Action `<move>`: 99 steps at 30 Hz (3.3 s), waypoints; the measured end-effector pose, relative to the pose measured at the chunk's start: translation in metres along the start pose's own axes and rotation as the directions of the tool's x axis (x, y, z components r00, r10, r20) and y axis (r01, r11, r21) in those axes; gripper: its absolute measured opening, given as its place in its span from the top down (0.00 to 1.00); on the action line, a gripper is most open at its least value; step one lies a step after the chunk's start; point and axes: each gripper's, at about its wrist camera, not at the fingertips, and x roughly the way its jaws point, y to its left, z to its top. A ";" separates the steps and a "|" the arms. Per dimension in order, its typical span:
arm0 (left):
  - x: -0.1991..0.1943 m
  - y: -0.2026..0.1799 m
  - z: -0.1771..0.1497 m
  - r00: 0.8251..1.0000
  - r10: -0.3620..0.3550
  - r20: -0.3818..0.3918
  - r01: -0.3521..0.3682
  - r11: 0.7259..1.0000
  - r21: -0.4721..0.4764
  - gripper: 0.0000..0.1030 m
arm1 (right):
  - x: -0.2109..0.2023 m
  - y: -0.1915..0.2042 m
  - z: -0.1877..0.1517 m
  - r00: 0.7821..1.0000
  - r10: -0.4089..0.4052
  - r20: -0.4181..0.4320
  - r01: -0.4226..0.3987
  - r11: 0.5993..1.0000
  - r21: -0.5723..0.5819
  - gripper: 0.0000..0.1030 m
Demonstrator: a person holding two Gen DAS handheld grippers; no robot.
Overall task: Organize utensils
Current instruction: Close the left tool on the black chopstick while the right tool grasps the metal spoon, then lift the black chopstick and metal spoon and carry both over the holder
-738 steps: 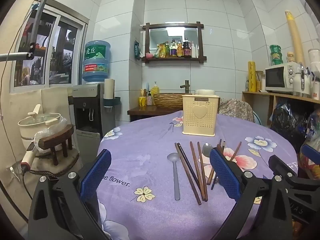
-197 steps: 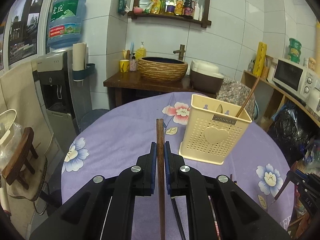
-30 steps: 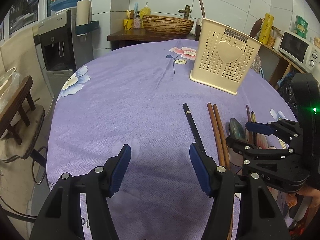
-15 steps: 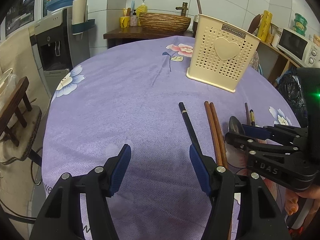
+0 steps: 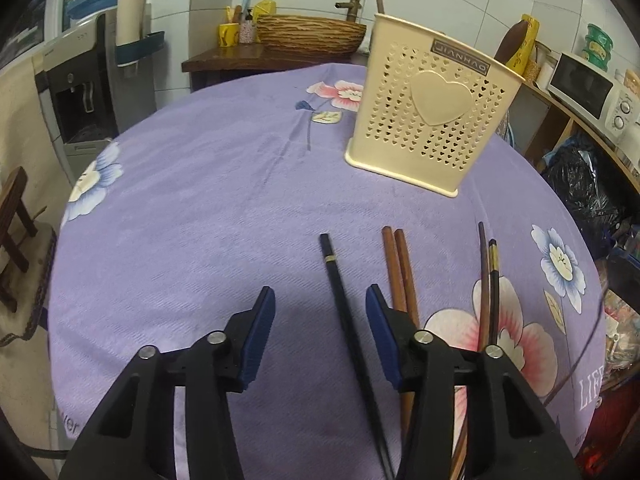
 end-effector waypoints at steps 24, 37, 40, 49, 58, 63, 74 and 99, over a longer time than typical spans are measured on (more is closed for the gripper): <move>0.037 -0.022 0.016 0.985 0.170 -0.039 -0.167 0.983 0.071 0.90 | -0.008 -0.003 -0.006 0.999 -0.021 0.043 0.021 1.000 0.003 0.64; -0.022 -0.019 0.048 0.982 0.112 0.150 -0.118 0.992 0.036 0.92 | -0.009 -0.016 -0.005 0.998 0.009 0.057 -0.012 0.998 0.060 0.64; -0.054 -0.015 0.060 0.966 0.099 0.240 -0.107 0.994 0.019 0.92 | -0.009 -0.018 -0.004 0.998 0.014 0.063 -0.018 0.998 0.067 0.64; -0.102 -0.009 0.078 0.927 0.066 0.370 -0.064 0.998 -0.017 0.92 | -0.010 -0.016 0.000 0.994 0.032 0.101 -0.039 0.997 0.061 0.64; -0.104 -0.008 0.076 0.921 0.049 0.387 -0.048 0.999 -0.014 0.92 | -0.006 -0.014 0.003 0.994 0.023 0.108 -0.028 0.999 0.044 0.64; -0.114 -0.006 0.078 0.913 0.042 0.407 -0.041 0.999 -0.011 0.92 | -0.007 -0.013 0.006 0.993 0.025 0.117 -0.029 0.999 0.032 0.64; -0.119 -0.003 0.087 0.907 0.019 0.421 -0.018 1.000 -0.007 0.92 | -0.004 -0.011 0.014 0.991 0.053 0.126 -0.056 0.998 0.020 0.64; -0.165 -0.053 0.258 0.819 -0.099 0.565 0.093 0.995 0.040 0.92 | 0.010 0.007 0.240 0.906 0.022 0.422 0.008 0.998 -0.069 0.64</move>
